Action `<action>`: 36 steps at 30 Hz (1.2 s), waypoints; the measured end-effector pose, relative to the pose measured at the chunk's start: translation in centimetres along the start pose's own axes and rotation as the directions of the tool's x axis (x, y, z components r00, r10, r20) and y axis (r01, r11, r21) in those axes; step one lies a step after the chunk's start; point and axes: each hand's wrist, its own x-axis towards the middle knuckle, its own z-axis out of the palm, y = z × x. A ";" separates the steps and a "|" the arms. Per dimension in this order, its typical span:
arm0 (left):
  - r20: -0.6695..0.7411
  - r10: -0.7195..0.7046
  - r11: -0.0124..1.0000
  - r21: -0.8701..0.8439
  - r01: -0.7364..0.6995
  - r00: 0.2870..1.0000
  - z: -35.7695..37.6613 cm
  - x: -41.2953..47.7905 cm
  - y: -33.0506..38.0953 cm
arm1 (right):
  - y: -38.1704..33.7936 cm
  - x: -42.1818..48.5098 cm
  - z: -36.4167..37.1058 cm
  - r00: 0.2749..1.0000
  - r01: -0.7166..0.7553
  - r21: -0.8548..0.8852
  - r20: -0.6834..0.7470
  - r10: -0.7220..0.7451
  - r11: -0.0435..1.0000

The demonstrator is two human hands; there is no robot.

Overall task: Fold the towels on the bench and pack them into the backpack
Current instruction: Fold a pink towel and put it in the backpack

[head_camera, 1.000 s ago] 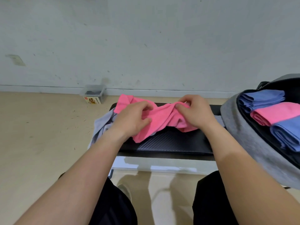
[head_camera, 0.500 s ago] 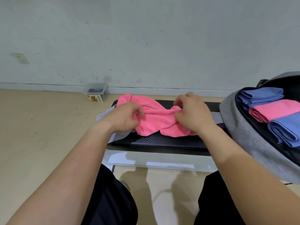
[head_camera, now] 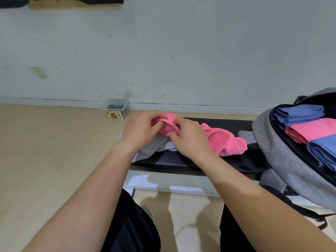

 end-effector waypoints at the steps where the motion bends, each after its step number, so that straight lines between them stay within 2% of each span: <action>1: -0.034 0.004 1.000 0.015 -0.003 0.999 -0.3 0.2 0.1 | 0.1 0.3 -0.6 1.000 -0.017 0.006 -0.021 0.017 1.000; 4: -0.068 0.019 0.997 0.080 -0.014 0.998 -0.6 1.2 0.5 | 0.7 1.6 -2.9 0.997 -0.047 0.002 -0.068 0.047 0.999; 8: -0.015 -0.054 0.993 0.106 0.055 0.998 -0.4 3.0 0.5 | 1.8 4.1 -7.1 0.988 -0.047 -0.026 -0.150 0.042 0.999; 11: 0.009 -0.070 0.998 0.008 0.070 0.998 -0.6 4.6 0.8 | 2.5 5.7 -11.4 0.978 -0.070 -0.076 -0.200 0.053 0.995; 16: -0.049 -0.008 0.984 -0.179 -0.001 0.999 -1.6 7.6 3.4 | 4.6 6.9 -16.3 0.964 -0.151 -0.099 -0.237 0.125 0.984; 20: 0.012 -0.044 0.899 -0.435 0.045 0.999 -1.9 8.7 7.0 | 4.9 6.5 -17.9 0.979 -0.148 0.013 -0.143 0.148 0.989; 22: 0.028 -0.006 0.880 -0.475 0.018 1.000 -1.6 8.8 8.9 | 4.4 6.3 -18.2 0.991 -0.102 0.022 -0.081 0.103 0.995; 26: 0.088 0.054 0.838 -0.546 0.003 0.995 -0.6 9.0 12.3 | 3.5 6.3 -18.3 0.997 -0.056 0.027 -0.059 0.058 0.998; 29: 0.163 0.095 0.835 -0.550 0.011 0.982 -0.2 8.9 13.6 | 3.1 6.3 -18.2 0.997 -0.049 0.010 -0.053 0.049 0.999; 36: 0.081 0.040 0.907 -0.422 -0.002 0.996 -0.5 9.4 12.8 | 4.0 5.7 -18.5 0.999 -0.044 0.089 -0.018 0.046 0.995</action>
